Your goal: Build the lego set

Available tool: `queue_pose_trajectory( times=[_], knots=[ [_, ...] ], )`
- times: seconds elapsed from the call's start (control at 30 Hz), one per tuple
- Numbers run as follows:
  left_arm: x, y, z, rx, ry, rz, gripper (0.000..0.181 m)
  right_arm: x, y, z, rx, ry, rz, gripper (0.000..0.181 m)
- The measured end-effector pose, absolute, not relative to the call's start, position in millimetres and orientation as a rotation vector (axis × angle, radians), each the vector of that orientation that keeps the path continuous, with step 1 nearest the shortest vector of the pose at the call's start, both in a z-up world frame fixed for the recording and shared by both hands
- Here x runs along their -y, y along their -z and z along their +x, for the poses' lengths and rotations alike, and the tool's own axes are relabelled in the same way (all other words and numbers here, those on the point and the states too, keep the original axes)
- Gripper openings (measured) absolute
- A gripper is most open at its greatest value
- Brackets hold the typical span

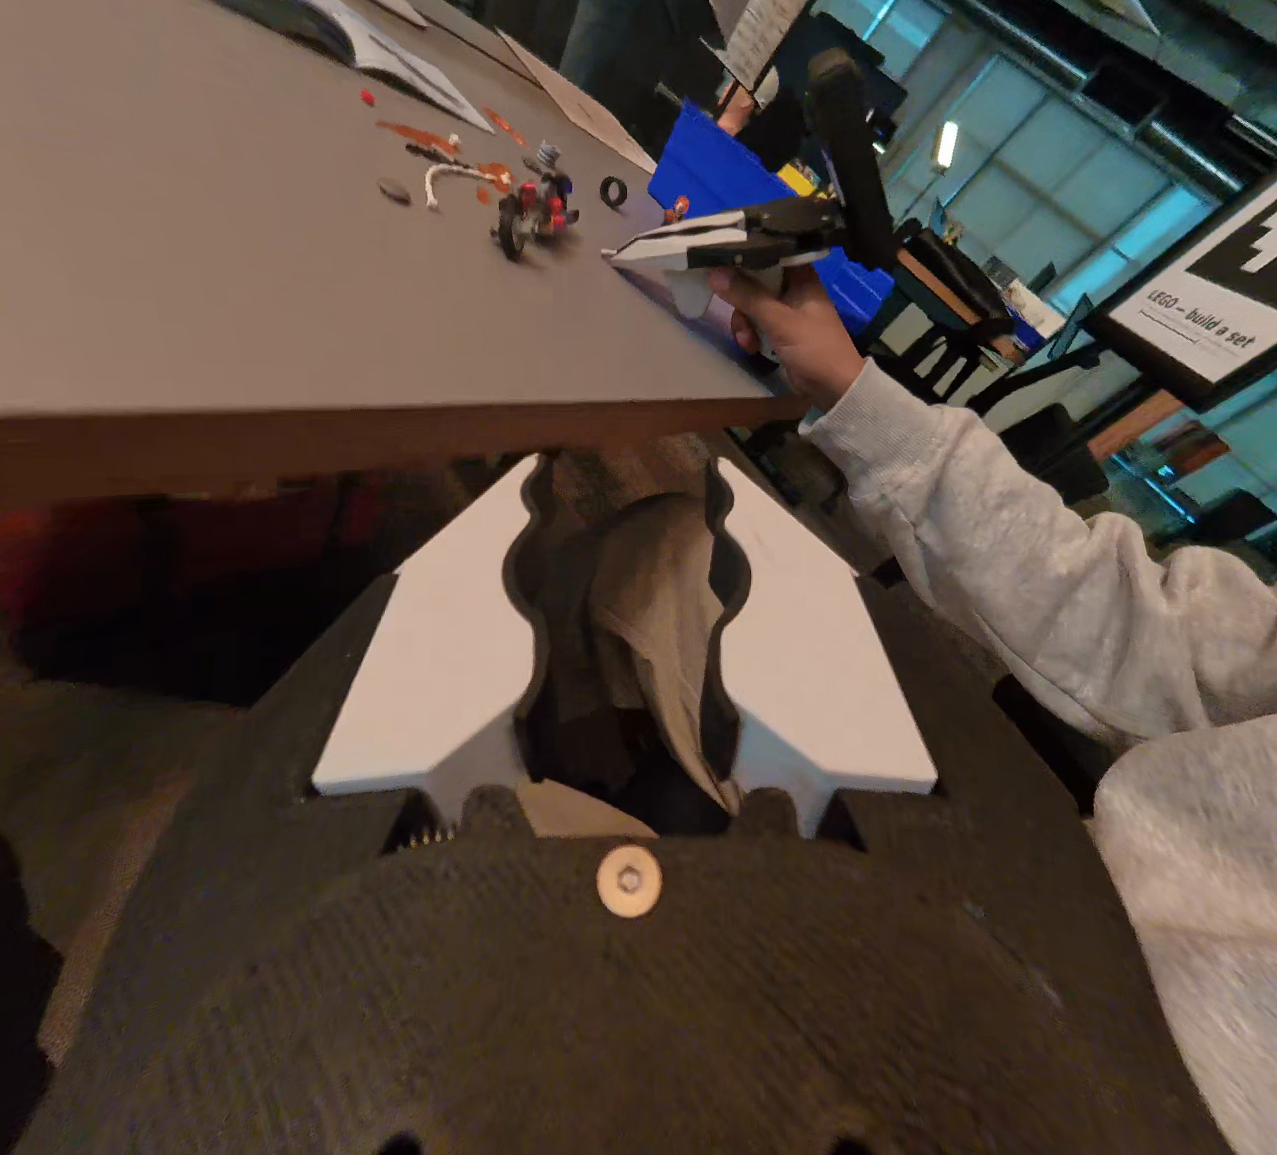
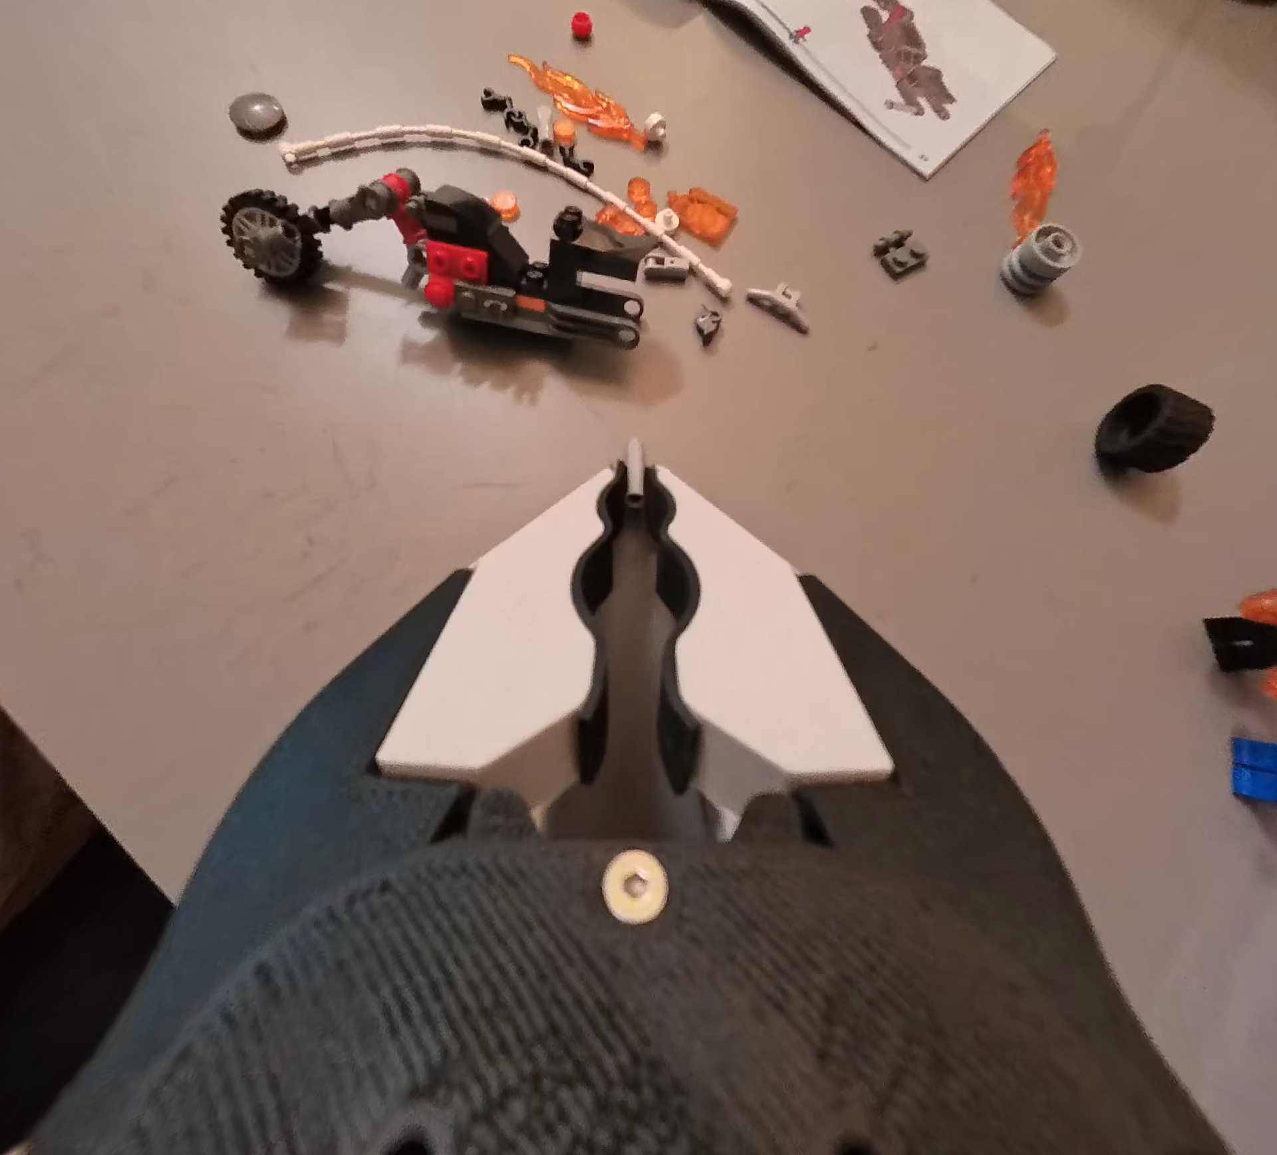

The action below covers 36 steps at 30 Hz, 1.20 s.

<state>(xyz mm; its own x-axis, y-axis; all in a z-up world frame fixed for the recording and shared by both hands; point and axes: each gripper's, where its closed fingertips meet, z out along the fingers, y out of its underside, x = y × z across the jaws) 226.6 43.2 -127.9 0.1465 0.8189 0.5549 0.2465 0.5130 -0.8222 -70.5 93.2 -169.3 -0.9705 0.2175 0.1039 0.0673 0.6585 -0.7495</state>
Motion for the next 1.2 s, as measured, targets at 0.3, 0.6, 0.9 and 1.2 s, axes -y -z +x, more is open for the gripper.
queue_pose_trajectory(
  times=[0.3, 0.6, 0.9, 1.2],
  knots=[
    [-79.4, 149.2, 269.1, 1.465, -0.546, -0.980, 0.044, -95.6, 164.9, -79.4, 2.754, -1.318, -0.431, 0.036],
    [-98.7, 160.8, 294.6, 1.494, -0.543, -0.997, 0.044, -102.8, 117.4, -75.0, 2.494, -1.686, -0.352, 0.046],
    [-109.3, 166.4, 309.9, 1.500, -0.592, -1.022, 0.045, -102.4, 104.9, -72.1, 2.266, -1.613, -0.154, 0.056],
    [-147.5, 218.9, 368.5, 1.696, -0.596, -1.133, 0.076, -111.7, 89.1, -77.7, 2.133, -1.690, -0.185, 0.058]
  ],
)
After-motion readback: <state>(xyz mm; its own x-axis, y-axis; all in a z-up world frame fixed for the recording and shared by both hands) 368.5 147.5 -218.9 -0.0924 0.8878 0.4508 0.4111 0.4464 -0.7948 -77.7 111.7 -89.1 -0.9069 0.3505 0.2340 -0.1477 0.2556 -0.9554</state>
